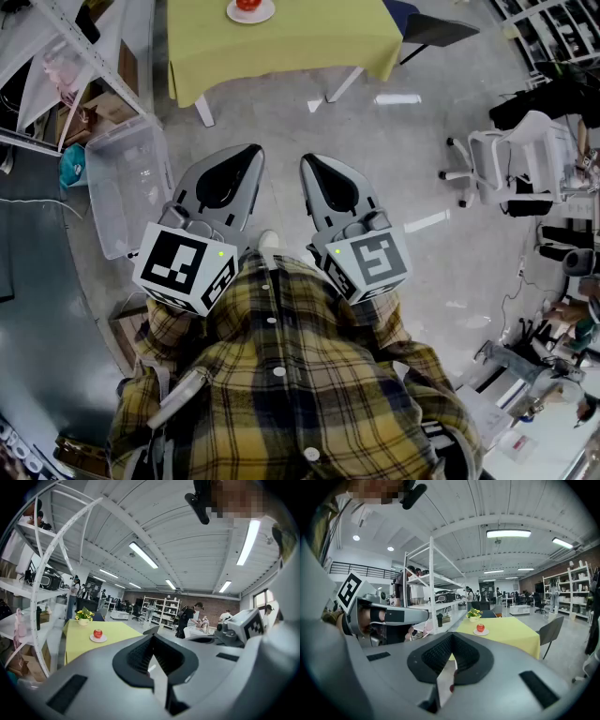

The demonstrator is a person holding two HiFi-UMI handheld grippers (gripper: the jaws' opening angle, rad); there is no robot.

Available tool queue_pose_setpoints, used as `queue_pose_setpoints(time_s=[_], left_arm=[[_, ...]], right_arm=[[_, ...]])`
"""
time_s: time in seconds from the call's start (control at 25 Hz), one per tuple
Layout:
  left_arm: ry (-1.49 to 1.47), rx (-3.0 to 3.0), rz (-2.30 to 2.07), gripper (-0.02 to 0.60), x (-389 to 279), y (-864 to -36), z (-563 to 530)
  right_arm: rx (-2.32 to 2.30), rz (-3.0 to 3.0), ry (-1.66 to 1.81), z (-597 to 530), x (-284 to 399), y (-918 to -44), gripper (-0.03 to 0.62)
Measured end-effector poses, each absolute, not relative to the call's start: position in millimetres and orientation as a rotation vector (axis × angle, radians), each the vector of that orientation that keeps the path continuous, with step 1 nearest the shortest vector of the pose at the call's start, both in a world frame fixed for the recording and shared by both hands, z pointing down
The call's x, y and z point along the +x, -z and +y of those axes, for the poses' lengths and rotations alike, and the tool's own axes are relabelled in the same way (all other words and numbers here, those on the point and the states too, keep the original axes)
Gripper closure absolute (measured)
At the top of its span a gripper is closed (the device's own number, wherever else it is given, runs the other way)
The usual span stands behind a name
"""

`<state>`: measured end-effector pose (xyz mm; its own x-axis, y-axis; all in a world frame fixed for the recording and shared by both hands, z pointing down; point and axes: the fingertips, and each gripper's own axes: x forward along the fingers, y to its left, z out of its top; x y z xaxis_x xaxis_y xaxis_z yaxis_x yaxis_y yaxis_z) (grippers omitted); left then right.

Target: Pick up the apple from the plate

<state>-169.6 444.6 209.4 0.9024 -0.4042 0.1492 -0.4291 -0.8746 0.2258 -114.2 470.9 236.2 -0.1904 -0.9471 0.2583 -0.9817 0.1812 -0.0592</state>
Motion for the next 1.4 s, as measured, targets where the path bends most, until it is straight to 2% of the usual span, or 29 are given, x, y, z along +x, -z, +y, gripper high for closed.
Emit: queue_pose_setpoints(time_s=[0.84,1.4], left_arm=[[-0.147,2.815,-0.688,0.575,-150,-214,467],[-0.138,2.792,-0.69,0.575,-140,-225,343]], right_arm=[[1.911,-2.335,-0.329,496,-82,-240,0.597],[1.931,-2.301,-0.39,390,-67,-253,0.597]])
